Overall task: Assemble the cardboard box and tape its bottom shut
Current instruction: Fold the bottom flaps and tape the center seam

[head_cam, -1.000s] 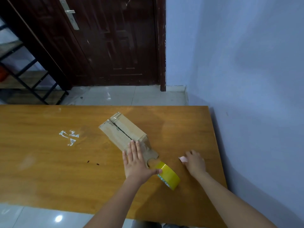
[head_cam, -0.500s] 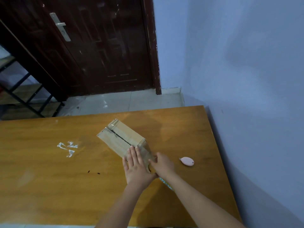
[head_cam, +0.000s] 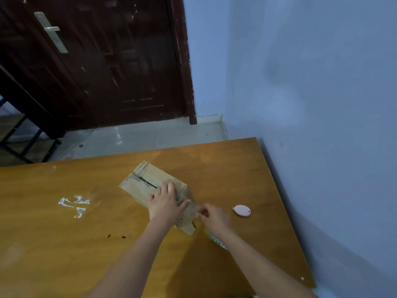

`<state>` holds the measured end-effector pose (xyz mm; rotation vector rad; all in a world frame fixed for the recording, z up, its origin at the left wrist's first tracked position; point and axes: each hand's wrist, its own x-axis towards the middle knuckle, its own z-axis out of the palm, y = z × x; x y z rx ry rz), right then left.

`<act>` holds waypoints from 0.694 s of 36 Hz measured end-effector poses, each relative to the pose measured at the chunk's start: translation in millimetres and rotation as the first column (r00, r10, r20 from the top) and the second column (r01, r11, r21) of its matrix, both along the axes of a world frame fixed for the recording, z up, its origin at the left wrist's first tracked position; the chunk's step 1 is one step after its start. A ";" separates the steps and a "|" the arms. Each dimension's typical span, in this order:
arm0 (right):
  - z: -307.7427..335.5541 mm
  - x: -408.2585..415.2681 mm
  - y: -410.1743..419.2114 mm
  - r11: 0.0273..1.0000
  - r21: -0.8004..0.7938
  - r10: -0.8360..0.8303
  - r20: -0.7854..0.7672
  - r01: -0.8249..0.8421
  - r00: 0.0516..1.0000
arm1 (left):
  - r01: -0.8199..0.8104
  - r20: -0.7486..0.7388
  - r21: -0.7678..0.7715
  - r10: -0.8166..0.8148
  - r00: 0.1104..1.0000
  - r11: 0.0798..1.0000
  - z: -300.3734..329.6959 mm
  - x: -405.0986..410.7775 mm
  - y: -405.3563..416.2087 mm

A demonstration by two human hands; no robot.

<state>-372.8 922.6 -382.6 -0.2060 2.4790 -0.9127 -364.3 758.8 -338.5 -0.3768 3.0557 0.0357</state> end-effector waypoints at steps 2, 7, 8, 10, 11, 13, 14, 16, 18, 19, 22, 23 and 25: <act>0.4 0.0 0.8 1.000 -0.003 -0.011 -0.005 0.011 1.000 | -0.008 0.001 -0.002 0.008 1.000 1.000 -2.3 -2.9 0.3; 1.5 2.6 5.5 0.999 0.039 -0.035 -0.056 0.037 0.998 | -0.021 -0.004 -0.045 0.020 1.000 0.999 -7.2 -2.9 -4.4; 1.3 4.5 7.6 0.998 0.037 -0.043 -0.069 0.046 0.997 | -0.027 0.003 -0.049 0.028 1.000 0.998 -6.8 -2.9 -4.5; 1.1 8.8 12.0 0.998 0.034 -0.049 -0.091 0.053 0.995 | -0.037 0.018 -0.050 0.038 0.999 0.998 -5.4 -2.9 -2.8; 1.7 10.8 13.6 0.998 0.033 -0.046 -0.099 0.049 0.994 | -0.040 0.023 -0.051 0.042 0.999 0.998 -4.9 -2.6 -1.8; 3.4 14.1 15.1 0.998 0.028 -0.045 -0.106 0.049 0.993 | -0.044 0.028 -0.047 0.046 0.999 0.998 -3.9 -1.7 -0.2; 4.5 15.1 14.9 0.998 0.029 -0.048 -0.106 0.052 0.993 | -0.046 0.032 -0.045 0.047 0.998 0.998 -3.3 -1.3 0.5; 6.1 15.7 14.3 0.998 0.019 -0.054 -0.093 0.056 0.994 | -0.042 0.047 -0.057 0.045 0.998 0.997 -1.4 -1.0 2.4; 7.2 15.0 13.6 0.998 0.006 -0.067 -0.080 0.067 0.995 | -0.021 0.065 -0.084 0.026 0.998 0.996 -1.0 0.1 4.1; 7.5 14.6 13.4 0.997 0.004 -0.073 -0.078 0.073 0.994 | -0.006 0.065 -0.092 0.012 0.998 0.996 -1.6 1.2 4.0; 6.7 13.1 11.5 0.997 0.007 -0.079 -0.078 0.080 0.994 | 0.044 0.037 -0.061 -0.042 0.998 0.997 -2.6 4.4 -0.2; 6.1 12.8 10.9 0.997 0.013 -0.080 -0.079 0.082 0.994 | 0.058 0.036 -0.041 -0.056 0.998 0.997 -2.7 4.6 -2.8; 4.6 12.5 10.2 0.996 0.028 -0.088 -0.077 0.090 0.993 | 0.072 0.033 0.009 -0.072 0.997 0.997 -2.5 3.9 -8.6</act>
